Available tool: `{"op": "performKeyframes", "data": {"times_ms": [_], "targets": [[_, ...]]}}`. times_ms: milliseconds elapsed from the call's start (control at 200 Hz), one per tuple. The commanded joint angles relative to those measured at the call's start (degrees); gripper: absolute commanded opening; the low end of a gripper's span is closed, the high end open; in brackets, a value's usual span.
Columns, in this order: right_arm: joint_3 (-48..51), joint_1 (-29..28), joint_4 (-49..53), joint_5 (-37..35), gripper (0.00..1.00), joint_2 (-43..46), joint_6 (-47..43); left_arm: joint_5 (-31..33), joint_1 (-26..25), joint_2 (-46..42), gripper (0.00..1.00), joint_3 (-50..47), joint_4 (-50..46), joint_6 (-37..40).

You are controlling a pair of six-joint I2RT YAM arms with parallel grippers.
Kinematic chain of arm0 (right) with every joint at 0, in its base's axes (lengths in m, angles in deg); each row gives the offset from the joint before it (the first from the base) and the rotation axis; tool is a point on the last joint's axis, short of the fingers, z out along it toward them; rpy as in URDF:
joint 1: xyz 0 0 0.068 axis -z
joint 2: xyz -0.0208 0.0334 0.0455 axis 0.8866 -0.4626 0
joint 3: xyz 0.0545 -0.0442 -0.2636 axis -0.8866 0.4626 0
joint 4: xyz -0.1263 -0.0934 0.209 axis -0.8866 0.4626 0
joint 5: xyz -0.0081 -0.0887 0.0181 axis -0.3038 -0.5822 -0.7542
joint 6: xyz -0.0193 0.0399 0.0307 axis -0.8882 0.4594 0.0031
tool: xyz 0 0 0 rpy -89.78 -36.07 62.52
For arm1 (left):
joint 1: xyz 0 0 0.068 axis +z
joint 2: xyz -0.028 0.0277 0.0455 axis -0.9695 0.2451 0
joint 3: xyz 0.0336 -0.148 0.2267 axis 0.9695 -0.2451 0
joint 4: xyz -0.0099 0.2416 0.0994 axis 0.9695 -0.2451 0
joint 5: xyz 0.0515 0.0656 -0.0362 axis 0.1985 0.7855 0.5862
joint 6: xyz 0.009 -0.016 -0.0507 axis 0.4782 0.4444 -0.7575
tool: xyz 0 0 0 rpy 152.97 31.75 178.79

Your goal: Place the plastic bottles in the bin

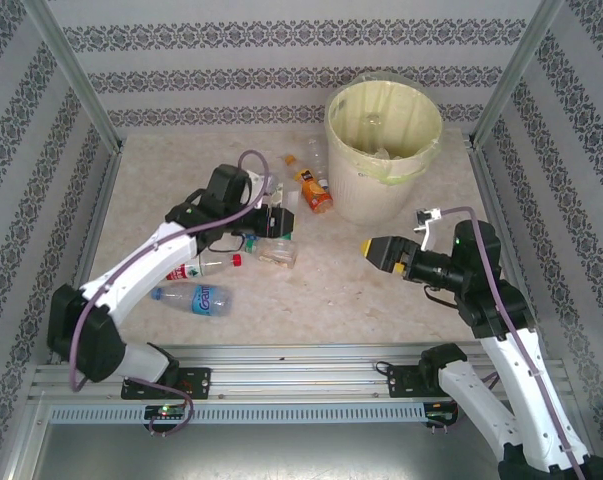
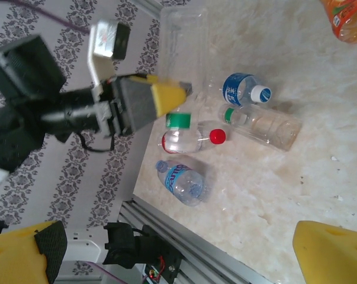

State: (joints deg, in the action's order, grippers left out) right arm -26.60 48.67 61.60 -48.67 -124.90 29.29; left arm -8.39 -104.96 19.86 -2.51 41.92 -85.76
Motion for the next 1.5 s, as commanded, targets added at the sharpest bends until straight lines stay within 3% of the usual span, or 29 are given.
{"op": "performKeyframes", "data": {"times_ms": [0,120,240,360,694,954,1494], "targets": [[0.54,-1.04,-4.08,1.79,0.98,-1.13,2.78,-7.54,-2.31,-5.92,0.57,-4.91,11.09,-4.90],[-0.74,-3.12,-2.62,-1.79,0.98,-3.68,4.23,-0.50,-7.11,-10.75,0.56,-8.96,10.76,-4.70],[-4.20,-8.22,2.71,-10.37,0.98,-6.81,3.15,9.28,-13.48,-12.10,0.55,-10.08,8.46,-4.08],[-6.54,-13.26,3.94,-15.48,0.98,-9.74,2.30,14.49,-17.84,-11.96,0.55,-10.55,8.41,-4.06],[-7.71,-20.82,-0.93,-19.50,0.98,-15.15,2.83,15.01,-23.17,-9.21,0.55,-9.42,9.49,-4.68],[-8.23,-22.63,-5.10,-19.92,0.93,-19.13,3.57,15.24,-25.37,-8.74,0.55,-9.46,11.07,-5.80],[-5.79,-22.91,-11.24,-18.82,0.59,-19.54,6.16,14.43,-26.31,-11.06,0.59,-11.57,16.33,-8.90]]}}
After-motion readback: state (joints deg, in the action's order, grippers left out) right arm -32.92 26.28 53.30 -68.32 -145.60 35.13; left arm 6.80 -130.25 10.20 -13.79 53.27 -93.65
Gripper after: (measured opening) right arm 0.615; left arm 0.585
